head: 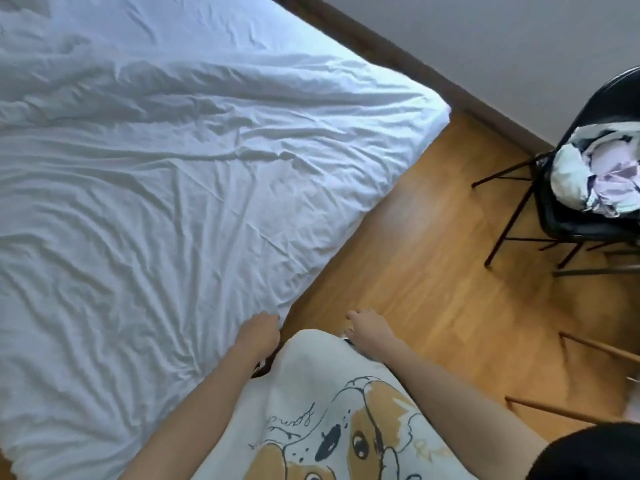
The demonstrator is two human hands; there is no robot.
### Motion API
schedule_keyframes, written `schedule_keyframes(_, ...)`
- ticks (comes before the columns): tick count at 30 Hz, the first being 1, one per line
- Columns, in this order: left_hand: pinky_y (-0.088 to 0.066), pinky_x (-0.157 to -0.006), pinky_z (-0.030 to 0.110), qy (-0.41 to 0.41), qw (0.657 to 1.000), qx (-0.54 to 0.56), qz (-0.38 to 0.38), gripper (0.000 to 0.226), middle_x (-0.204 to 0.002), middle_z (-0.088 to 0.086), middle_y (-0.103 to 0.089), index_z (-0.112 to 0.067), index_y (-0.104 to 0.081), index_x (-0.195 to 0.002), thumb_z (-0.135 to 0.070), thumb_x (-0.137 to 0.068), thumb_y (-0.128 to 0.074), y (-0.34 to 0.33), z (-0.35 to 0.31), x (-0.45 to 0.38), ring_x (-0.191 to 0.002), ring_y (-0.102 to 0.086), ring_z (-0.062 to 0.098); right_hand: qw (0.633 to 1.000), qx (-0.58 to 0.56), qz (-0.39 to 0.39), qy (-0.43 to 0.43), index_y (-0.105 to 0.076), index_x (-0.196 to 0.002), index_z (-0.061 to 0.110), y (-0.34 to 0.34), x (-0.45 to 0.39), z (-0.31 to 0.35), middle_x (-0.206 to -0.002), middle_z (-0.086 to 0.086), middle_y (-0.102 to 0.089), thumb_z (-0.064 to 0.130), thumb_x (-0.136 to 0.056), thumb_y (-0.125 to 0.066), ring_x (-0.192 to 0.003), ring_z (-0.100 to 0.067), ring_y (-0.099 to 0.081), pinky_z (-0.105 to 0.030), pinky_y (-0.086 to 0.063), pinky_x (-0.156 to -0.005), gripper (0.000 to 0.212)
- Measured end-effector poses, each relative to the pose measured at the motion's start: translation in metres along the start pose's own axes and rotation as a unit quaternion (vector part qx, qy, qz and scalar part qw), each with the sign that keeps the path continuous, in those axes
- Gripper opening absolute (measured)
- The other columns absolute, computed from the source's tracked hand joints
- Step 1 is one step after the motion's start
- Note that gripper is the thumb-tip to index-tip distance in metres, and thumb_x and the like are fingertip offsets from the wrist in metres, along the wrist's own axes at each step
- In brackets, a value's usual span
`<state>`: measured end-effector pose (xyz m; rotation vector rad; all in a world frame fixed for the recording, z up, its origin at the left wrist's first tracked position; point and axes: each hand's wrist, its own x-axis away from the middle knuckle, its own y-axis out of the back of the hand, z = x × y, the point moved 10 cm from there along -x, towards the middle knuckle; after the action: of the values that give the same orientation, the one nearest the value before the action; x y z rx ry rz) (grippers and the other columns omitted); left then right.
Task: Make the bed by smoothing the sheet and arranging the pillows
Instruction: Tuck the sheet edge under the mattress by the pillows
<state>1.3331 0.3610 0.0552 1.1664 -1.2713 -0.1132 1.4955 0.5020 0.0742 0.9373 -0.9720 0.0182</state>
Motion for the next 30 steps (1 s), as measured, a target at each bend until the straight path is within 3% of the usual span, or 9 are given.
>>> schedule_keyframes(3, -0.045, -0.079, 0.032, -0.01, 1.0, 0.013, 0.001, 0.029, -0.117, 0.008, -0.06, -0.013, -0.054, -0.118, -0.017, -0.095, -0.037, 0.026, -0.07, -0.041, -0.099, -0.058, 0.026, 0.999, -0.011, 0.018, -0.024, -0.049, -0.132, 0.009, 0.032, -0.001, -0.068, -0.122, -0.015, -0.055, 0.026, -0.098, -0.04, -0.109, -0.031, -0.051, -0.038, -0.045, -0.082, 0.039)
schedule_keyframes(6, -0.045, -0.084, 0.035, -0.055, 0.998, 0.0, 0.035, 0.031, -0.12, 0.007, -0.056, -0.012, -0.049, -0.123, -0.023, -0.096, -0.037, 0.043, -0.152, -0.07, -0.106, -0.055, 0.026, 0.997, -0.053, 0.016, -0.05, -0.047, -0.134, 0.008, 0.061, -0.002, -0.13, -0.116, -0.014, -0.059, 0.023, -0.097, -0.041, -0.098, -0.028, -0.055, -0.034, -0.043, -0.073, 0.04)
schedule_keyframes(12, -0.044, -0.076, 0.035, -0.157, 0.987, -0.008, 0.038, 0.022, -0.11, 0.009, -0.059, -0.012, -0.051, -0.111, -0.024, -0.096, -0.04, 0.095, -0.279, -0.136, -0.096, -0.058, 0.027, 0.98, -0.154, -0.014, -0.122, -0.052, -0.128, 0.009, 0.106, -0.023, -0.232, -0.117, -0.009, -0.062, 0.031, -0.095, -0.042, -0.1, -0.026, -0.06, -0.035, -0.047, -0.073, 0.04)
schedule_keyframes(15, -0.045, -0.082, 0.038, -0.199, 0.979, -0.022, 0.046, 0.024, -0.113, 0.009, -0.059, -0.014, -0.051, -0.114, -0.023, -0.096, -0.038, 0.12, -0.331, -0.179, -0.1, -0.057, 0.029, 0.971, -0.183, -0.022, -0.151, -0.053, -0.127, 0.01, 0.131, -0.036, -0.279, -0.124, -0.008, -0.061, 0.033, -0.096, -0.043, -0.108, -0.027, -0.058, -0.037, -0.047, -0.08, 0.039)
schedule_keyframes(19, -0.043, -0.081, 0.034, -0.216, 0.972, -0.045, 0.077, 0.026, -0.112, 0.007, -0.061, -0.015, -0.053, -0.117, -0.025, -0.098, -0.038, 0.15, -0.391, -0.253, -0.101, -0.057, 0.026, 0.958, -0.219, -0.026, -0.185, -0.053, -0.126, 0.011, 0.171, -0.061, -0.346, -0.125, -0.009, -0.06, 0.034, -0.097, -0.044, -0.111, -0.028, -0.057, -0.041, -0.049, -0.089, 0.038)
schedule_keyframes(26, -0.047, -0.083, 0.036, -0.229, 0.967, -0.054, 0.097, 0.03, -0.114, 0.007, -0.061, -0.011, -0.053, -0.117, -0.028, -0.096, -0.039, 0.252, -0.501, -0.39, -0.1, -0.059, 0.025, 0.935, -0.243, -0.042, -0.254, -0.052, -0.131, 0.014, 0.282, -0.114, -0.474, -0.124, -0.005, -0.061, 0.033, -0.098, -0.043, -0.106, -0.024, -0.059, -0.034, -0.05, -0.085, 0.039)
schedule_keyframes(30, -0.044, -0.076, 0.03, -0.248, 0.962, -0.073, 0.089, 0.03, -0.114, 0.005, -0.06, -0.011, -0.05, -0.121, -0.026, -0.097, -0.039, 0.313, -0.56, -0.445, -0.098, -0.058, 0.021, 0.925, -0.27, -0.064, -0.259, -0.055, -0.124, 0.015, 0.347, -0.148, -0.533, -0.119, -0.005, -0.063, 0.032, -0.097, -0.044, -0.104, -0.023, -0.059, -0.034, -0.05, -0.083, 0.034)
